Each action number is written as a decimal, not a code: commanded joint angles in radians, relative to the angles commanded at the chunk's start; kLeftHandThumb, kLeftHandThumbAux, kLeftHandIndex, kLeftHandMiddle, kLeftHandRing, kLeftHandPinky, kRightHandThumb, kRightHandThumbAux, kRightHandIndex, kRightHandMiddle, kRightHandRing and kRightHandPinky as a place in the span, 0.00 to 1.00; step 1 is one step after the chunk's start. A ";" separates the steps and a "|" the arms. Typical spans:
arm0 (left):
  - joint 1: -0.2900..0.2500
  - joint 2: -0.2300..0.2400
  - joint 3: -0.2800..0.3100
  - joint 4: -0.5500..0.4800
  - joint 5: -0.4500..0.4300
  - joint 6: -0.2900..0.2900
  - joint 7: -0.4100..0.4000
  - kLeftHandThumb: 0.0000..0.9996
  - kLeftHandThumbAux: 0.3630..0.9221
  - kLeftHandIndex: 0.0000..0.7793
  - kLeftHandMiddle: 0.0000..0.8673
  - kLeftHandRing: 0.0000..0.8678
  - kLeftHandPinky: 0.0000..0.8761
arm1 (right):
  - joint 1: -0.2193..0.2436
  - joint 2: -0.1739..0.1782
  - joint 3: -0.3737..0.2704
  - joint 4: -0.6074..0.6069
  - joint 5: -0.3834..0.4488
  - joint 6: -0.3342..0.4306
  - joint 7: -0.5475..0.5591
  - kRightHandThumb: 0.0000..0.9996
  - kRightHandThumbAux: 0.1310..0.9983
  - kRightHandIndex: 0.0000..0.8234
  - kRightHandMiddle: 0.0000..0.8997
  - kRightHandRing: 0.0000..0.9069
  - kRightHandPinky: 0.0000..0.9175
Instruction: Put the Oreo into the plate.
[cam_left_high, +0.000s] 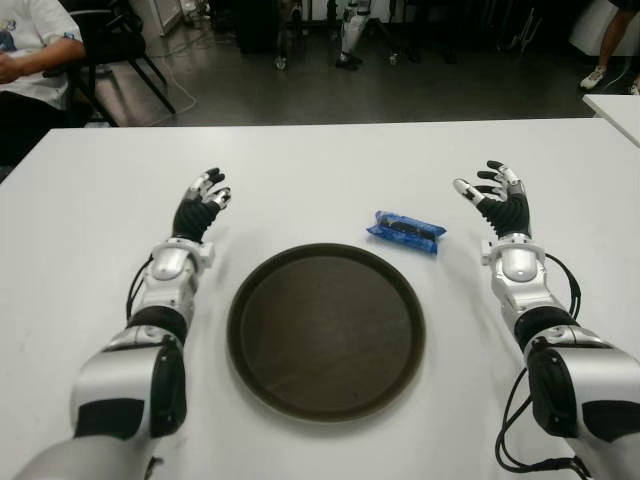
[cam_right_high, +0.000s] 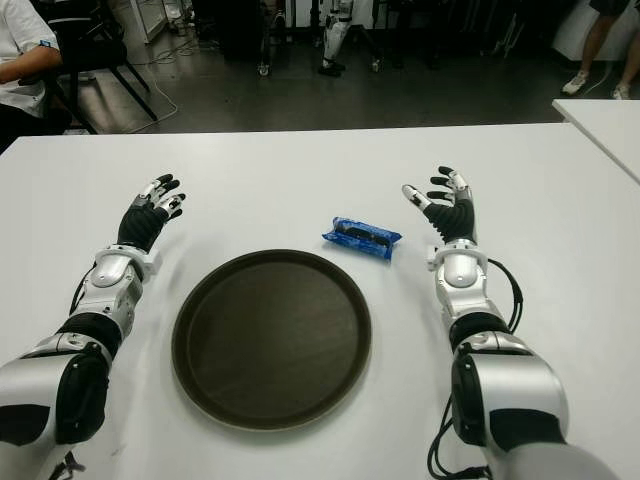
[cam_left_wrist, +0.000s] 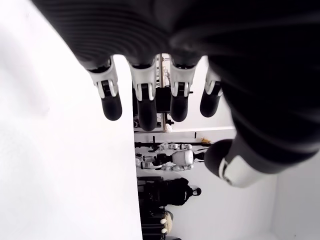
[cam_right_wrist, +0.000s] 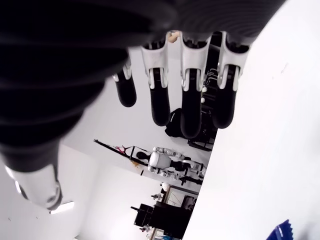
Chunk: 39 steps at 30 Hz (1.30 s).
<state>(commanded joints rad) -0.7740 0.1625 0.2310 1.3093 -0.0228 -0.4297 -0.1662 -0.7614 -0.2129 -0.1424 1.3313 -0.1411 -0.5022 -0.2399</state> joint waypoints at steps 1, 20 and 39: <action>0.000 0.001 -0.002 0.000 0.002 -0.002 -0.001 0.08 0.45 0.06 0.13 0.12 0.12 | 0.000 0.000 0.001 0.000 -0.001 0.003 0.001 0.12 0.54 0.24 0.29 0.32 0.35; 0.001 -0.001 -0.005 -0.003 0.000 -0.005 -0.011 0.08 0.43 0.06 0.13 0.11 0.11 | 0.002 0.000 0.008 0.000 -0.007 0.003 0.033 0.11 0.51 0.21 0.26 0.28 0.29; 0.001 -0.001 -0.006 -0.002 0.000 -0.008 -0.013 0.09 0.42 0.06 0.13 0.11 0.11 | 0.006 -0.005 0.016 -0.001 -0.008 -0.004 0.068 0.12 0.51 0.22 0.28 0.28 0.29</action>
<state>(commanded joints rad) -0.7730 0.1611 0.2253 1.3071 -0.0226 -0.4376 -0.1793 -0.7557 -0.2180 -0.1269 1.3304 -0.1489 -0.5064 -0.1723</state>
